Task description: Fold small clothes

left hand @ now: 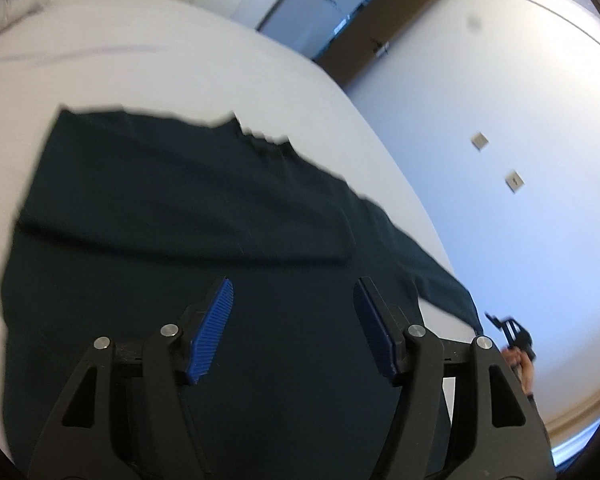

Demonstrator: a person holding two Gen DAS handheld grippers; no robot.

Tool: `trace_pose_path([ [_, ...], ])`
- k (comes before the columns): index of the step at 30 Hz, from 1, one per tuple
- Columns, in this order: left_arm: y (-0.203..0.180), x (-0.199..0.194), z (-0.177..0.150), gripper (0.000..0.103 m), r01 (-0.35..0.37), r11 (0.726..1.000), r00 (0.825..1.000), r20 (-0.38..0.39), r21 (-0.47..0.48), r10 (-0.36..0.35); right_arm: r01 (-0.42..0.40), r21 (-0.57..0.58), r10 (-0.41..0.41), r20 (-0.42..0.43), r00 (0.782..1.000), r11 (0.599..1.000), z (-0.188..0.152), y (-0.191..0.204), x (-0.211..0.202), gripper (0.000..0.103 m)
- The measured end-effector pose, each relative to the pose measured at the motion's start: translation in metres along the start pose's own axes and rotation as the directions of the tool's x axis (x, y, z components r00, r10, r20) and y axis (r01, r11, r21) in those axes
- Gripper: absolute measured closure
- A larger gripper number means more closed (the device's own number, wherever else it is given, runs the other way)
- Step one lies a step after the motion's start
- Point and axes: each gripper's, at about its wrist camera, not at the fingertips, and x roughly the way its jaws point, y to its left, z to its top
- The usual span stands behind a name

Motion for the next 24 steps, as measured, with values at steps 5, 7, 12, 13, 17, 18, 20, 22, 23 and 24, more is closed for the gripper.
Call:
trace_pose_path([
  [5, -0.012, 0.020, -0.023, 0.042, 0.019, 1.000, 0.998, -0.053, -0.005, -0.019, 0.003, -0.012, -0.003, 0.025, 1.000, 1.000, 0.020, -0.005, -0.003, 0.072],
  [7, -0.013, 0.022, -0.031, 0.041, 0.025, 1.000, 0.998, -0.062, -0.014, -0.026, 0.011, -0.024, -0.011, 0.027, 1.000, 1.000, 0.024, -0.011, -0.004, 0.075],
  [12, -0.016, 0.034, -0.041, 0.042, 0.037, 0.999, 0.995, -0.094, -0.009, -0.038, 0.015, -0.039, -0.013, 0.037, 0.999, 0.999, 0.024, -0.011, -0.001, 0.085],
  [13, -0.015, 0.038, -0.041, 0.042, 0.040, 0.999, 0.994, -0.100, -0.011, -0.041, 0.023, -0.048, -0.021, 0.040, 0.999, 0.999, 0.023, -0.012, -0.001, 0.091],
  [17, -0.010, 0.038, -0.040, 0.042, 0.047, 0.998, 0.994, -0.098, -0.032, -0.049, 0.034, -0.080, -0.029, 0.052, 0.998, 0.996, 0.020, -0.013, 0.000, 0.095],
  [18, -0.008, 0.037, -0.039, 0.042, 0.049, 0.998, 0.994, -0.095, -0.039, -0.053, 0.045, -0.095, -0.040, 0.054, 0.998, 0.994, 0.020, -0.009, 0.001, 0.095],
  [20, -0.001, 0.033, -0.034, 0.042, 0.058, 0.997, 0.995, -0.083, -0.058, -0.062, 0.103, -0.143, -0.094, 0.070, 0.993, 0.984, 0.016, 0.000, 0.001, 0.095],
  [22, 0.006, 0.029, -0.028, 0.042, 0.057, 0.996, 0.996, -0.069, -0.074, -0.063, 0.149, -0.176, -0.134, 0.096, 0.986, 0.973, 0.011, 0.013, 0.002, 0.095],
  [23, 0.012, 0.028, -0.024, 0.042, 0.059, 0.994, 0.996, -0.059, -0.088, -0.064, 0.175, -0.207, -0.154, 0.113, 0.982, 0.963, 0.005, 0.023, 0.004, 0.095],
  [24, 0.016, 0.027, -0.019, 0.042, 0.062, 0.993, 0.996, -0.054, -0.098, -0.068, 0.197, -0.244, -0.170, 0.127, 0.977, 0.950, -0.002, 0.035, 0.008, 0.095],
])
